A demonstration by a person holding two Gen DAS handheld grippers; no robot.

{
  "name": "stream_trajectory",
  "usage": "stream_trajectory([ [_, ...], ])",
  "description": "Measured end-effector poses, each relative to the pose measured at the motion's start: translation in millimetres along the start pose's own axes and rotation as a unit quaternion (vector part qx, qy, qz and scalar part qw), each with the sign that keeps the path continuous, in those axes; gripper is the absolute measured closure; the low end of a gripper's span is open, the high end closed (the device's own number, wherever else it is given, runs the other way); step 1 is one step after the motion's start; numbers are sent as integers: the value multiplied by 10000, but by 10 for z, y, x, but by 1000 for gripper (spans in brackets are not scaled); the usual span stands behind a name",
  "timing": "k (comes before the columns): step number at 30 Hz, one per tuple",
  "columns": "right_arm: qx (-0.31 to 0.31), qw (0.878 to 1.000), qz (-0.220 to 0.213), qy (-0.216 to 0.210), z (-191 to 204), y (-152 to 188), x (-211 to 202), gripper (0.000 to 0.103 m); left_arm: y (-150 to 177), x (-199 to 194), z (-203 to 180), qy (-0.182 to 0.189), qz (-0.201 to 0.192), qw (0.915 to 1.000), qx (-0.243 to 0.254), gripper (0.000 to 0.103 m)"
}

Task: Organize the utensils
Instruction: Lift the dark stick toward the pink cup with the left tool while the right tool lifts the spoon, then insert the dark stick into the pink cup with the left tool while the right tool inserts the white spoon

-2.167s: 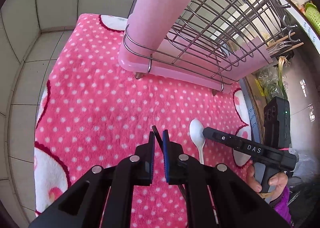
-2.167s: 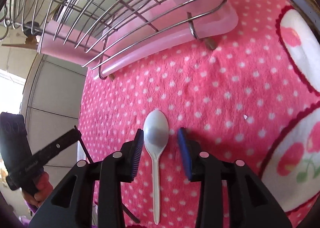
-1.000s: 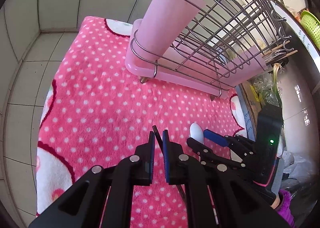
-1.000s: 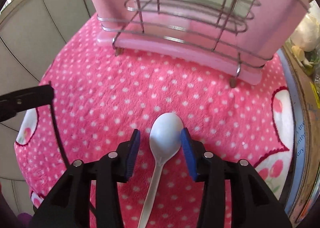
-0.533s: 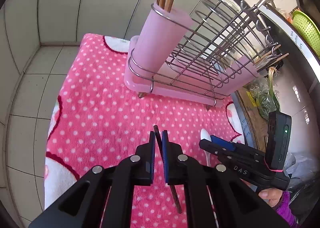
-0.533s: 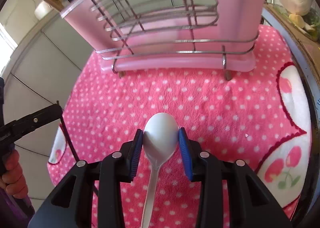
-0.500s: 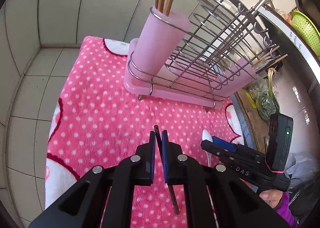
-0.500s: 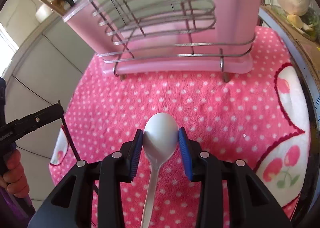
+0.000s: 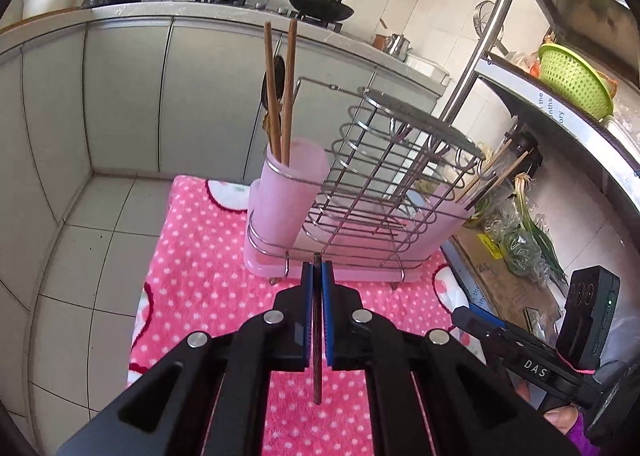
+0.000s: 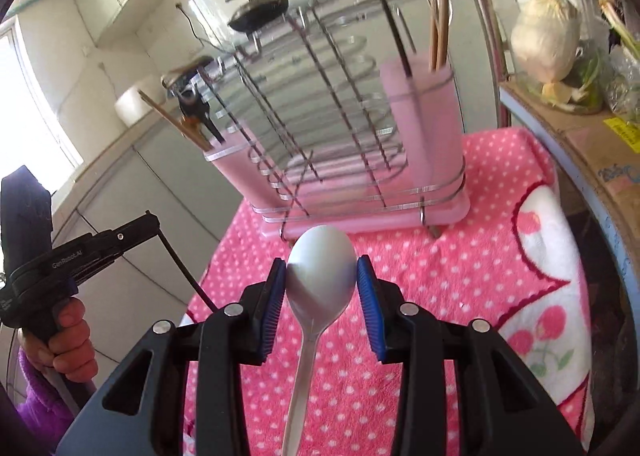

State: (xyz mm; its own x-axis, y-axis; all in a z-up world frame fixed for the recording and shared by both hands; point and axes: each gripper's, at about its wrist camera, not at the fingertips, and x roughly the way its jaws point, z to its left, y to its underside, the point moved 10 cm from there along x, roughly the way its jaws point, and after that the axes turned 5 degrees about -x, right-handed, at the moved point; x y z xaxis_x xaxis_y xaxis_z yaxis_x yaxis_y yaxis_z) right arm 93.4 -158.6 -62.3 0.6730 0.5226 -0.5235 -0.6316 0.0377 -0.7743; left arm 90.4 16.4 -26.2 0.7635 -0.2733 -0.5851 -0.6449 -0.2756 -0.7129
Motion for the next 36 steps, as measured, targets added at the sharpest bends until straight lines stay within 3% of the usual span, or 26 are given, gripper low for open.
stream_trajectory([
  [9, -464, 9924, -1135, 137, 150, -668, -514, 66, -577, -486, -225, 61, -818, 9965, 182, 99],
  [17, -695, 9802, -1839, 251, 142, -1257, -740, 66, -1148, -792, -436, 51, -1478, 9885, 313, 99],
  [24, -769, 9700, -2269, 403, 101, -1590, -796, 66, -1583, -855, -494, 10, -1839, 9827, 226, 99],
  [30, -902, 9648, -2425, 465, 92, -1746, -798, 66, -1799, -800, -538, -421, -2266, 9716, 536, 99],
  [36, -931, 9638, -2445, 510, 27, -1816, -758, 66, -1759, -497, -477, -560, -2076, 9750, 565, 99],
])
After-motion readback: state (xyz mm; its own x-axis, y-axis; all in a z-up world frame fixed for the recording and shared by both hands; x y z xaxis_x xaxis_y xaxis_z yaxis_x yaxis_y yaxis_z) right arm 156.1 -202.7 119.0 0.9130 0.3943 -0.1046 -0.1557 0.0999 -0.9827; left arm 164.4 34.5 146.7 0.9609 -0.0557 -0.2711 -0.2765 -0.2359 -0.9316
